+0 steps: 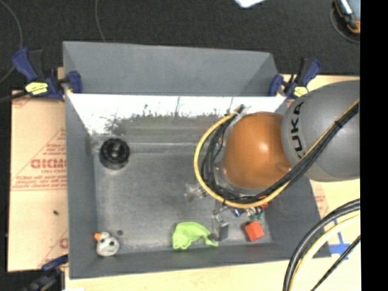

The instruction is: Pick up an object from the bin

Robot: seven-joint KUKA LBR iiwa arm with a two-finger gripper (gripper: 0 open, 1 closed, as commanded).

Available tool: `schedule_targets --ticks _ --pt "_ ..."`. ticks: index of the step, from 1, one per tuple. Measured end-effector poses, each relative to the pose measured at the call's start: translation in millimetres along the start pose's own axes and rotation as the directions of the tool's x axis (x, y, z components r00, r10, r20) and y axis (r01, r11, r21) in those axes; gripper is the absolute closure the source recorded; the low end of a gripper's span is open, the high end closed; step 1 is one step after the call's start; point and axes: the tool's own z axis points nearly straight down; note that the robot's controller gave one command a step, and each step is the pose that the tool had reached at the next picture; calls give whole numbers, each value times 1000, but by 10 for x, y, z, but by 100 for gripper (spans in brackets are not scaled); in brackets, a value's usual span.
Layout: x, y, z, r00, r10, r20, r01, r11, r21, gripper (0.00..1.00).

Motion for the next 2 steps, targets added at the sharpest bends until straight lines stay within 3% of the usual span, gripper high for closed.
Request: schedule_targets --ticks 1,2 --pt "109 148 185 955 -297 1 297 955 1 0" --pt "87 344 503 992 128 3 -128 992 0 100"
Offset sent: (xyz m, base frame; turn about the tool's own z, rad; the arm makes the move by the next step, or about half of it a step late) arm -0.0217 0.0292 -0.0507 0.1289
